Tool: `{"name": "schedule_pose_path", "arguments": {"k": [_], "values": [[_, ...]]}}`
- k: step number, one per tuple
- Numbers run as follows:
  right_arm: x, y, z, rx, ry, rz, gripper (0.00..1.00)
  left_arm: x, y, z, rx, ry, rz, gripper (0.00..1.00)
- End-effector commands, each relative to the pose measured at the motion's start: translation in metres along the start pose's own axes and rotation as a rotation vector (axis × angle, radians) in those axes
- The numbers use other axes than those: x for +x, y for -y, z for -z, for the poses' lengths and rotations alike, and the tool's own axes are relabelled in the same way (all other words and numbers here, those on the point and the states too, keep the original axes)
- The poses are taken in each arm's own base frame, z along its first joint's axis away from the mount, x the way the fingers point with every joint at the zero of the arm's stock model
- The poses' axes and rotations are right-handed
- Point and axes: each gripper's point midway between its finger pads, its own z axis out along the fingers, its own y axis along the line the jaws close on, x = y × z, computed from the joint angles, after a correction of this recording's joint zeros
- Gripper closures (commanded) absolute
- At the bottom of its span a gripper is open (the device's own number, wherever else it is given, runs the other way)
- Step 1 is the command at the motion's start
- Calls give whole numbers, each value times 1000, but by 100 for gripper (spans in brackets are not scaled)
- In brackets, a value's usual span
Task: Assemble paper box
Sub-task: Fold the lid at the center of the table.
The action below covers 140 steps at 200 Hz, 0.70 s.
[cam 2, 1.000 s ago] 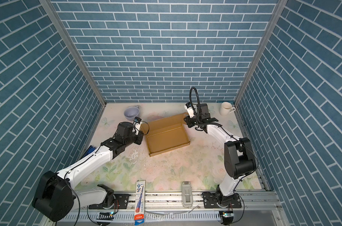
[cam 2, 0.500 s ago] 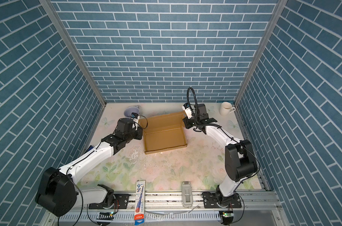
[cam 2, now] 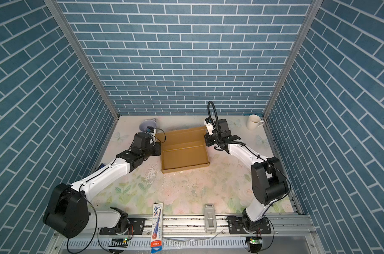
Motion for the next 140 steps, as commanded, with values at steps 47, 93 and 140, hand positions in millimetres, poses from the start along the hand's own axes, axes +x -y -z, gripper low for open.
{"name": "schedule_pose_path", "arguments": {"k": [47, 93, 140], "values": [[41, -29, -3, -28, -39, -88, 89, 11, 8, -5, 52, 24, 39, 100], [48, -39, 3, -22, -6, -99, 87, 21, 7, 0, 57, 35, 41, 100], [65, -44, 9, -25, 1, -94, 84, 45, -3, 5, 41, 37, 44, 100]]}}
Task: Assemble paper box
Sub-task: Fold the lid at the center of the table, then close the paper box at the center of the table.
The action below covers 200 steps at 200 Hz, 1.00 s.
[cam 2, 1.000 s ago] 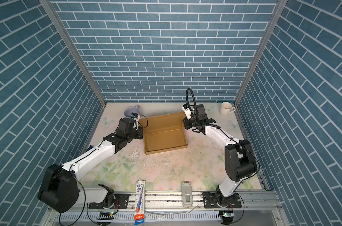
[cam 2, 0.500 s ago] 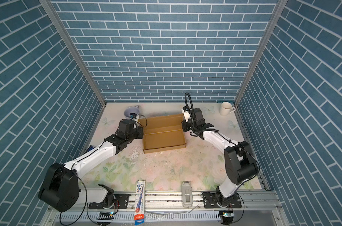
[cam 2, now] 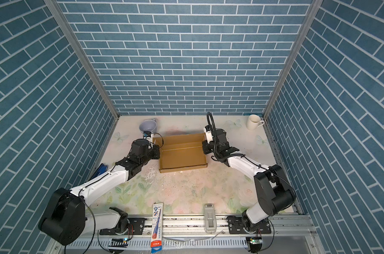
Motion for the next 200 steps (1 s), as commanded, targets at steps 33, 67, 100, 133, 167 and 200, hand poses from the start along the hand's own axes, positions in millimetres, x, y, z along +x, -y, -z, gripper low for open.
{"name": "schedule_pose_path", "arguments": {"k": [33, 67, 100, 133, 167, 200], "values": [[46, -12, 4, -38, -72, -14, 82, 40, -3, 5, 24, -56, 1, 100], [54, -13, 7, -44, -79, -8, 76, 52, -7, 6, 22, -56, 5, 100], [56, -15, 16, -57, -70, 8, 65, 61, -12, 6, 9, -50, 7, 100], [57, -20, 33, -72, -69, -1, 58, 68, -16, 5, -9, -55, 9, 100], [69, -27, 58, -106, -91, -35, 50, 75, -21, 4, -22, -51, 19, 100], [73, -28, 88, -98, -69, -50, 45, 81, -22, 4, -24, -52, 23, 100]]}}
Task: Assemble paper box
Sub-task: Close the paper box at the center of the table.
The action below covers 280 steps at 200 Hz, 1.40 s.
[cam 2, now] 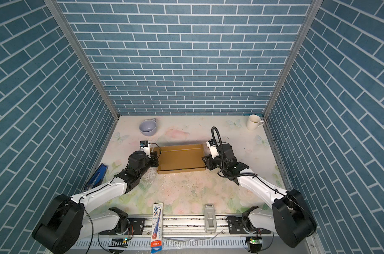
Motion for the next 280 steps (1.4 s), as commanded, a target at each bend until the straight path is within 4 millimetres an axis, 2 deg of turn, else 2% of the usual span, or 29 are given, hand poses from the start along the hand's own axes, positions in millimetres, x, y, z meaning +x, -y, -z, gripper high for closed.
{"name": "schedule_pose_path", "arguments": {"k": [1, 16, 35, 54, 81, 105, 126, 151, 178, 201, 247, 280], "values": [[15, -5, 20, -11, -25, -42, 44, 51, -14, 2, -42, -157, -6, 100], [8, -8, 35, -14, 14, -61, 40, 51, -14, 3, -41, -151, -5, 100], [-12, -13, 54, -9, 58, -99, 36, 51, -14, 3, -40, -142, -5, 100], [-41, -23, 74, -28, 93, -152, 33, 52, -15, 4, -40, -138, -5, 100], [-80, -22, 94, -1, 136, -349, 24, 55, -15, 4, -36, -132, -4, 100], [-114, -18, 92, 8, 137, -512, 22, 56, -12, 4, -30, -127, -6, 100], [-130, -8, 67, 11, 101, -605, 19, 56, -11, 5, -31, -117, -13, 100], [-120, 1, 25, 32, -30, -632, 19, 57, -9, 6, -29, -107, -13, 100], [-98, 17, -1, 97, -124, -628, 18, 61, -6, 5, -18, -109, -11, 100], [-84, 25, -13, 115, -181, -625, 18, 64, -3, 4, -14, -116, -17, 100], [-64, 23, -29, 70, -224, -644, 19, 67, 0, 3, -6, -126, -17, 100], [-52, 25, -38, 63, -228, -661, 20, 72, 6, 2, 8, -147, -32, 91]]}}
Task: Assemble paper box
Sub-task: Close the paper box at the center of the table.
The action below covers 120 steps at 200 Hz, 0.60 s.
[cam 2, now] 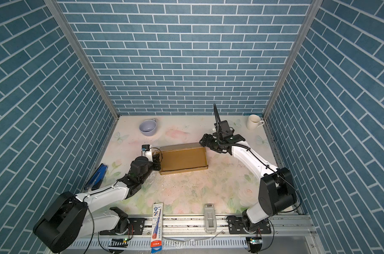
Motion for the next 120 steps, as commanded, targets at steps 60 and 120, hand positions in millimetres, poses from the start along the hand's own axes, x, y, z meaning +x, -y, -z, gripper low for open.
{"name": "schedule_pose_path", "arguments": {"k": [60, 120], "values": [[19, 24, -30, -6, -41, -62, 22, 64, -4, 5, -11, -216, -37, 83], [30, 46, -39, 65, -61, -37, 24, 65, -4, 10, -12, -237, -38, 71]]}}
